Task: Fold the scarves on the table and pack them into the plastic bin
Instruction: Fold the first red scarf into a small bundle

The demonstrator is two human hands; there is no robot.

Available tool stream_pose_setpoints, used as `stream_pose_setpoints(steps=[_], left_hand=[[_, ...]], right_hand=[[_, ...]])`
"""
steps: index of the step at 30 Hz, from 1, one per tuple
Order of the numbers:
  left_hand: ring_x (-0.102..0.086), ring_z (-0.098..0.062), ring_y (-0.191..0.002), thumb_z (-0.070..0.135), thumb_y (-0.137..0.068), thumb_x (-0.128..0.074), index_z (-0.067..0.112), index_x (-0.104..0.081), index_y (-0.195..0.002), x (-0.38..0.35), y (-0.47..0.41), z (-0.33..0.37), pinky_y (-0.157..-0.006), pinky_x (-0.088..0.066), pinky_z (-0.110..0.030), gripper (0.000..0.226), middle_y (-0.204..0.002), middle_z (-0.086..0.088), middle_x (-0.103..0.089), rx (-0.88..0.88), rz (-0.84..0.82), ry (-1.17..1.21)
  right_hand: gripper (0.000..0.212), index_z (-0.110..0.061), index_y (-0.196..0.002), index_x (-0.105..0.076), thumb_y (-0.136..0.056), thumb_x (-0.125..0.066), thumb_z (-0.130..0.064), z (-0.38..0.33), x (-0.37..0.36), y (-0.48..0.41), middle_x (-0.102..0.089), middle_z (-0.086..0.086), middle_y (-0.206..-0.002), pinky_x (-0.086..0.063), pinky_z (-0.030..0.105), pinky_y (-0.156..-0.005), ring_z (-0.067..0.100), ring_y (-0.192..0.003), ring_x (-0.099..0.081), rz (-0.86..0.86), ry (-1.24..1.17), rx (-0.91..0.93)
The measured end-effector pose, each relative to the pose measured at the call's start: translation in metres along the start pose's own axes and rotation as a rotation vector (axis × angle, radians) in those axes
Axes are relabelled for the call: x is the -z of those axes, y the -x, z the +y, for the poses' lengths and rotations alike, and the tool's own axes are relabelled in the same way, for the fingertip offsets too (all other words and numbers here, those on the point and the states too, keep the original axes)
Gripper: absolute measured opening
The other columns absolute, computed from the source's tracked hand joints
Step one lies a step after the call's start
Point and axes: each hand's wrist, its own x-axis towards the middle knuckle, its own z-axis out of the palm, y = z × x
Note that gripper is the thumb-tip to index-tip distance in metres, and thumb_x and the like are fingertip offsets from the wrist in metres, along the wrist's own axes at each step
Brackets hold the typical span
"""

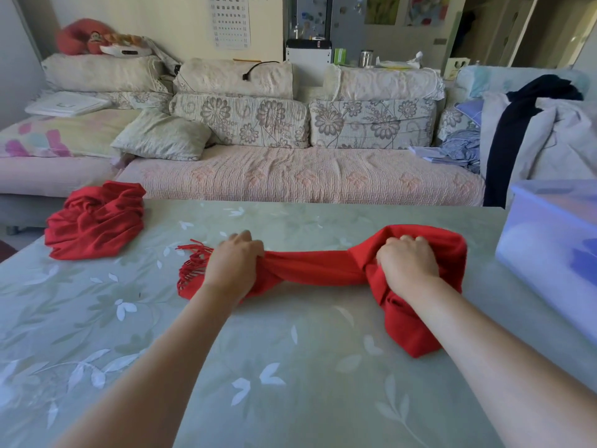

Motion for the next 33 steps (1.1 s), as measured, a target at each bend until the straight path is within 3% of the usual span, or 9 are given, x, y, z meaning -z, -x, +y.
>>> stream_pose_setpoints(steps=[5,8,11,13,17,21,24,28,33], left_hand=[[-0.056,-0.027,-0.115,0.026,-0.087,-0.060,0.020,-0.065,-0.116,0.002,0.014,-0.010,-0.093,-0.043,-0.035,0.030,-0.120,-0.006,-0.062,0.221,-0.466,-0.390],[-0.048,-0.030,-0.119,0.026,-0.086,-0.056,0.018,-0.063,-0.118,-0.004,0.012,0.004,-0.098,-0.040,-0.039,0.034,-0.124,-0.009,-0.055,0.181,-0.401,-0.272],[-0.047,-0.029,-0.116,0.011,-0.083,-0.047,0.019,-0.060,-0.117,-0.015,0.006,0.020,-0.093,-0.045,-0.041,0.037,-0.122,-0.006,-0.053,0.047,-0.262,0.016],[-0.047,-0.028,-0.120,0.010,-0.087,-0.046,0.022,-0.051,-0.130,-0.027,0.006,0.031,-0.096,-0.044,-0.042,0.046,-0.132,-0.003,-0.051,-0.030,-0.293,0.111],[-0.052,-0.029,-0.120,0.017,-0.095,-0.048,0.026,-0.035,-0.146,-0.046,0.009,0.042,-0.097,-0.040,-0.039,0.054,-0.132,-0.005,-0.054,-0.071,-0.392,0.028],[-0.060,-0.030,-0.098,0.010,-0.088,-0.052,0.024,-0.068,-0.111,-0.043,0.002,0.039,-0.073,-0.044,-0.034,0.032,-0.100,-0.006,-0.060,-0.062,-0.246,0.099],[-0.060,-0.030,-0.093,0.006,-0.082,-0.055,0.025,-0.074,-0.101,-0.028,-0.004,0.030,-0.067,-0.047,-0.034,0.032,-0.093,-0.005,-0.060,-0.016,-0.133,0.096],[-0.057,-0.028,-0.102,0.004,-0.085,-0.050,0.018,-0.069,-0.105,-0.019,-0.005,0.030,-0.078,-0.050,-0.039,0.031,-0.102,-0.005,-0.059,0.072,-0.194,-0.181],[-0.046,-0.026,-0.123,0.025,-0.084,-0.057,0.022,-0.044,-0.137,-0.031,-0.006,0.074,-0.098,-0.042,-0.039,0.054,-0.132,-0.003,-0.049,-0.096,-0.338,-0.121]], right_hand=[[0.040,-0.021,-0.133,-0.058,-0.098,-0.038,-0.021,0.006,0.000,0.006,-0.055,0.004,-0.135,-0.033,0.041,-0.102,0.026,-0.125,-0.045,-0.203,0.132,-0.223],[0.048,-0.020,-0.134,-0.053,-0.087,-0.049,-0.032,-0.013,0.010,0.012,-0.049,0.008,-0.135,-0.028,0.048,-0.105,0.030,-0.125,-0.042,-0.082,0.052,-0.128],[0.060,-0.023,-0.135,-0.047,-0.076,-0.057,-0.031,-0.038,0.011,0.015,-0.042,0.007,-0.142,-0.027,0.044,-0.111,0.029,-0.135,-0.036,0.119,-0.350,0.227],[0.077,-0.024,-0.151,-0.029,-0.080,-0.057,-0.031,-0.051,0.004,0.018,-0.025,0.008,-0.159,-0.018,0.042,-0.119,0.027,-0.147,-0.021,-0.026,-0.467,0.340],[0.088,-0.030,-0.159,0.000,-0.088,-0.053,-0.028,-0.044,-0.026,0.017,-0.005,0.012,-0.166,-0.011,0.049,-0.122,0.030,-0.152,-0.010,-0.219,-0.248,0.288],[0.074,-0.032,-0.153,-0.024,-0.088,-0.057,-0.017,-0.011,-0.035,0.011,-0.035,0.011,-0.152,-0.022,0.049,-0.117,0.030,-0.140,-0.034,-0.185,-0.094,0.219],[0.058,-0.034,-0.142,-0.043,-0.089,-0.058,-0.015,0.012,-0.036,0.010,-0.049,0.006,-0.137,-0.032,0.045,-0.108,0.027,-0.130,-0.045,-0.139,-0.085,0.178],[0.046,-0.032,-0.135,-0.053,-0.093,-0.047,-0.013,0.033,-0.035,0.012,-0.053,0.004,-0.133,-0.036,0.043,-0.104,0.027,-0.125,-0.048,-0.085,-0.050,0.073],[0.057,-0.018,-0.142,-0.051,-0.087,-0.056,-0.030,0.032,-0.028,0.022,-0.030,0.016,-0.155,-0.014,0.057,-0.117,0.038,-0.144,-0.022,-0.159,0.098,0.046]])
